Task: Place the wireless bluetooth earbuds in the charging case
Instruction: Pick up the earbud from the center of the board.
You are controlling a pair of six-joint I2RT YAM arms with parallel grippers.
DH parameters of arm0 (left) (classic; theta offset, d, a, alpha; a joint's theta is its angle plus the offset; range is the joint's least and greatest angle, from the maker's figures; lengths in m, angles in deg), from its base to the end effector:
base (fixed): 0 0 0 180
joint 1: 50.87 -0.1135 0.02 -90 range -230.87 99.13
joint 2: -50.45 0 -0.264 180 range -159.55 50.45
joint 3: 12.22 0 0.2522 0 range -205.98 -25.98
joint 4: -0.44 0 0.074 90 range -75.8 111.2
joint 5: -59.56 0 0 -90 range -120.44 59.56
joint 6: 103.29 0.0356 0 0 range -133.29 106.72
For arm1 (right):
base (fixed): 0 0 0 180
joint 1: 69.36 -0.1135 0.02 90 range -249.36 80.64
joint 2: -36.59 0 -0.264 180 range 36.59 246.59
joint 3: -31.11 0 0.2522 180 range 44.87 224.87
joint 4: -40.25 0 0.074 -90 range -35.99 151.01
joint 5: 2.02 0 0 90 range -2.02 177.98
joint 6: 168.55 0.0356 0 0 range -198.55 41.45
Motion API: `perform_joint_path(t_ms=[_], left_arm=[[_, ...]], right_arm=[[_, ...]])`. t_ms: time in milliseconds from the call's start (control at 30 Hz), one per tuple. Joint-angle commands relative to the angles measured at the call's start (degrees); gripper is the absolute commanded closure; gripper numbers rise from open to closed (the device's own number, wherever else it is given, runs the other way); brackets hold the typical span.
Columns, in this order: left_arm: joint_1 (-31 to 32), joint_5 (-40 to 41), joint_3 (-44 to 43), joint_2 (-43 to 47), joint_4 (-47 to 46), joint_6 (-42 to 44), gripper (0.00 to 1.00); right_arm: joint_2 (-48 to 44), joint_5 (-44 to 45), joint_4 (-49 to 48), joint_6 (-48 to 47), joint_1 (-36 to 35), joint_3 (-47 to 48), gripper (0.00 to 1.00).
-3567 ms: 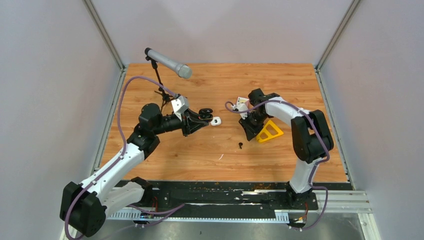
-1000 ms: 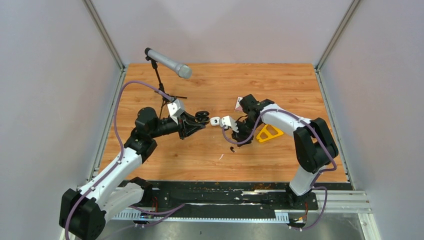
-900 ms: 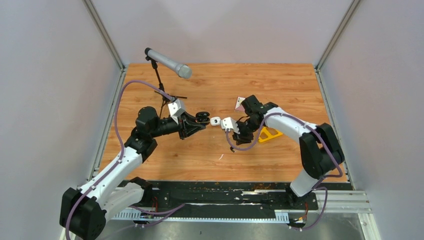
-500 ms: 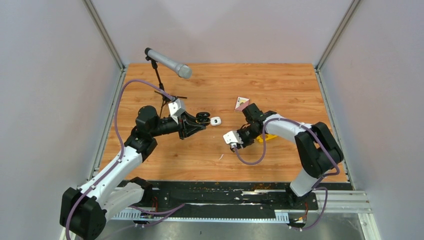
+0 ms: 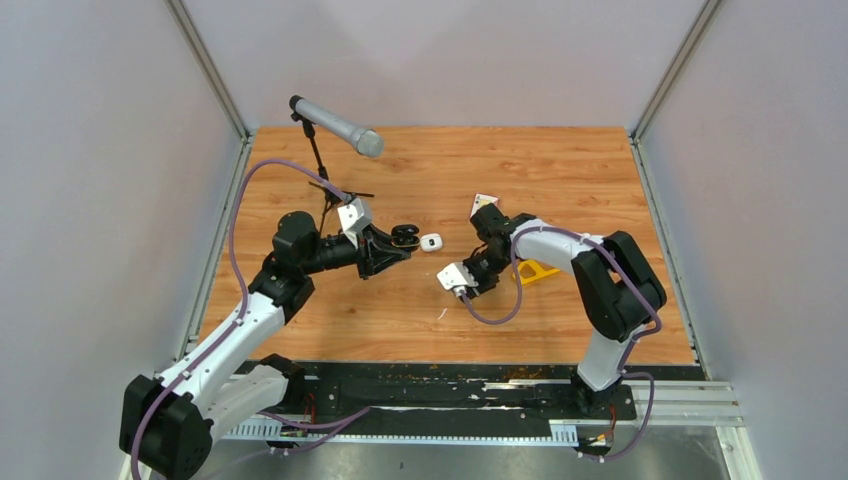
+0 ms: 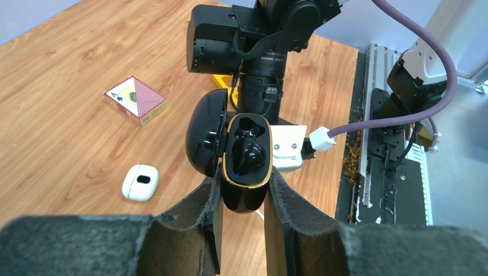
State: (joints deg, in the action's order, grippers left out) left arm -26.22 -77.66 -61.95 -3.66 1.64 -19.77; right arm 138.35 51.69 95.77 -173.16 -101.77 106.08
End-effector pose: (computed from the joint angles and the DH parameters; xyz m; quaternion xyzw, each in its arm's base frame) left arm 0.1840 -0.1132 0.2986 0.3729 0.6277 -0.4510 0.5134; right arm 0.2527 0.1854 0.1565 -0.8579 0.4042 0.2331 0.2151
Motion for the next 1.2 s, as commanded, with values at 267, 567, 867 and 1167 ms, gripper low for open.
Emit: perform_joint_path(t_ms=[267,567,867,1167], left_arm=[[-0.28,0.80,-1.75,1.86,-0.93,1.30,1.00],[-0.29,0.83,-1.13,2.05,-1.85,0.94,1.00],[-0.30,1.13,-0.78,2.22,-1.94,0.95,1.00],[-0.28,1.13,-0.70,2.10,-2.30,0.78,1.00]], right_arm=[[2.20,-0.20,5.69,-2.13,-2.79,2.27,0.70],[2.61,0.61,6.39,-0.05,-4.91,2.47,0.71],[3.57,2.57,4.63,3.64,-5.38,2.83,0.71],[3.95,4.27,3.51,6.26,-6.53,2.33,0.72]])
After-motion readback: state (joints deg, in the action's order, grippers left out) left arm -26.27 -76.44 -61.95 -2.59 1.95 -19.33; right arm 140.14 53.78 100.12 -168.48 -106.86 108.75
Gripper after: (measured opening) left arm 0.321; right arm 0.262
